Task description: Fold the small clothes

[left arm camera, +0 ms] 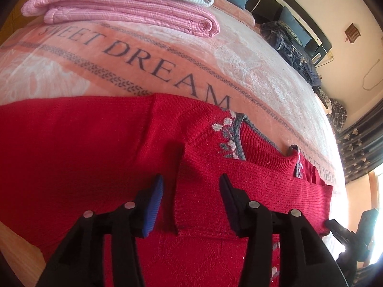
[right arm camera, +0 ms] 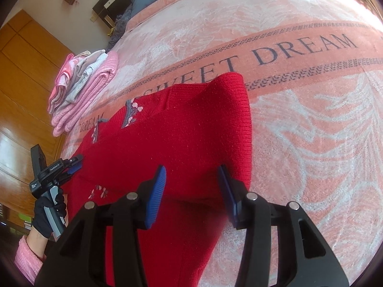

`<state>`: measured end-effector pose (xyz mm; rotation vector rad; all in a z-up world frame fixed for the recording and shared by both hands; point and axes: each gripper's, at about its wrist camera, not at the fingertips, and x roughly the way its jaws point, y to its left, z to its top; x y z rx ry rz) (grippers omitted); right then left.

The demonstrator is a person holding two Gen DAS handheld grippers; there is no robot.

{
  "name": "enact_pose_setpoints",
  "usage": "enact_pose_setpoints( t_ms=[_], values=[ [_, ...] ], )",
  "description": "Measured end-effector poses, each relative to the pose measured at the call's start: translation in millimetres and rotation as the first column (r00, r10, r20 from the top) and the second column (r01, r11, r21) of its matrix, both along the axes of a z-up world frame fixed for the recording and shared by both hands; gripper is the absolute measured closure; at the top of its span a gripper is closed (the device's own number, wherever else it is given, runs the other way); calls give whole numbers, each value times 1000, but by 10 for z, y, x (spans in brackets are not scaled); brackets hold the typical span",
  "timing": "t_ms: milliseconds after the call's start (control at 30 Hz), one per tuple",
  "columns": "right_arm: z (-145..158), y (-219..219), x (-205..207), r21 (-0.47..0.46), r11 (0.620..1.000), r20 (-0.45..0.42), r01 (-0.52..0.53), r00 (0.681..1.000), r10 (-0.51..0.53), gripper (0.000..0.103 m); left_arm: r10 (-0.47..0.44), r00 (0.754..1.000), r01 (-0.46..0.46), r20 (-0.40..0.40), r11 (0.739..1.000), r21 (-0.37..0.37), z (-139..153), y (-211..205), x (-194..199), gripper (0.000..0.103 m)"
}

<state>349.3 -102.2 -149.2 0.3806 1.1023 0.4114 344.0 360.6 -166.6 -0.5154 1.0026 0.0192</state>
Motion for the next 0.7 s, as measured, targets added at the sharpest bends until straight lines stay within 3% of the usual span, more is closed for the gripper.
enact_pose_setpoints(
  t_ms=[67,100,167,533,700],
  values=[
    [-20,-31,-11,1,1000,-3,3,1000,-3,58,-8,1000,8,3,999,33,9,-71,16,51],
    [-28,-42,-15,2,1000,-5,4,1000,-4,58,-11,1000,11,6,999,53,22,-107,14,56],
    [-38,-71,-28,3,1000,-6,5,1000,-5,58,-29,1000,28,11,998,56,34,-157,10,92],
    [133,-91,20,44,999,25,28,999,-29,56,-18,980,2,199,997,80,656,-69,-193,95],
    [197,-65,78,69,997,32,35,999,-37,55,36,983,-53,180,994,92,677,236,-257,95]
  ],
)
